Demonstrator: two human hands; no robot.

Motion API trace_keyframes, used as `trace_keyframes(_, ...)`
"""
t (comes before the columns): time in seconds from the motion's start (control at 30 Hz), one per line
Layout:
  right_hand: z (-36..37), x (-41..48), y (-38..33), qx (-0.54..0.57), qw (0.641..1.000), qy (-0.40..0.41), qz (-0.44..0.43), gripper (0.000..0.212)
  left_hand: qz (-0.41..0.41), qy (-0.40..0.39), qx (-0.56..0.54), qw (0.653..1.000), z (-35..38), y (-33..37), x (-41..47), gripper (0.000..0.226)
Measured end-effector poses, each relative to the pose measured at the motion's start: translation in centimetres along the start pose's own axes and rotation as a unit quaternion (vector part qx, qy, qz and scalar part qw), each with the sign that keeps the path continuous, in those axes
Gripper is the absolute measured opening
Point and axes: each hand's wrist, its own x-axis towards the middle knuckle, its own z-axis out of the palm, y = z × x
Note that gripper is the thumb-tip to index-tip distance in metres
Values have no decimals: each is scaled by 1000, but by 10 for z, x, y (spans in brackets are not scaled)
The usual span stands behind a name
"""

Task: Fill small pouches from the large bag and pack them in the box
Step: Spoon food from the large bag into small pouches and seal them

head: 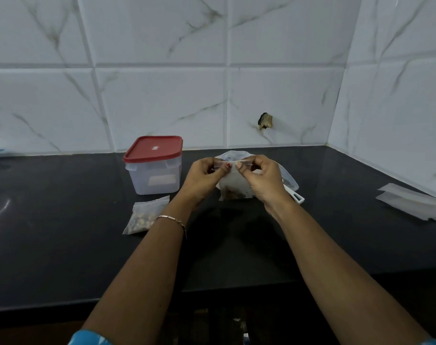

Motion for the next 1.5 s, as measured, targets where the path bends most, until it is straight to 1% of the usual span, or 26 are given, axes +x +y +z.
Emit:
trace_keyframes(0.1,1,0,0,18,1000,-10,11,19,2,11,0,1000,0,-1,1,8)
trace_keyframes(0.23,-1,-4,-1,37,998,-48,16,17,15,14,33,999,2,-2,1,10)
trace_keyframes(0.43,0,0,2,-16,1000,-16,-12,8,18,12,59,998,4,-3,2,11)
trace_keyframes(0.57,-2,-2,-1,9,1000,8,12,11,3,47,58,997,2,-2,3,9)
trace_keyframes(0.67,-6,0,-3,34,999,35,22,19,1,78,33,996,0,-1,1,13)
trace_keyframes(0.83,-13,0,-4,34,999,16,21,14,-8,94,11,996,-3,4,-6,12)
trace_keyframes(0.93,-16,-4,-4,31,999,-8,26,19,-17,101,42,994,-4,7,-14,9)
trace_keyframes(1.03,-11,-13,-14,53,998,-39,22,13,-8,106,105,989,-16,16,-23,8)
trace_keyframes(1.17,2,-23,-26,132,991,-4,21,18,11,146,174,974,-59,28,-44,14)
trace_keyframes(1.23,11,-28,-28,119,993,-25,14,17,3,147,188,971,-86,30,-58,12)
trace_keyframes(1.33,30,-37,-30,75,993,-88,23,13,-23,160,189,969,-122,26,-80,10)
trace_keyframes(1.4,43,-43,-31,51,990,-126,32,15,-58,158,168,971,-139,19,-92,10)
trace_keyframes(1.5,63,-57,-33,15,978,-205,33,14,-108,149,139,973,-151,6,-106,8)
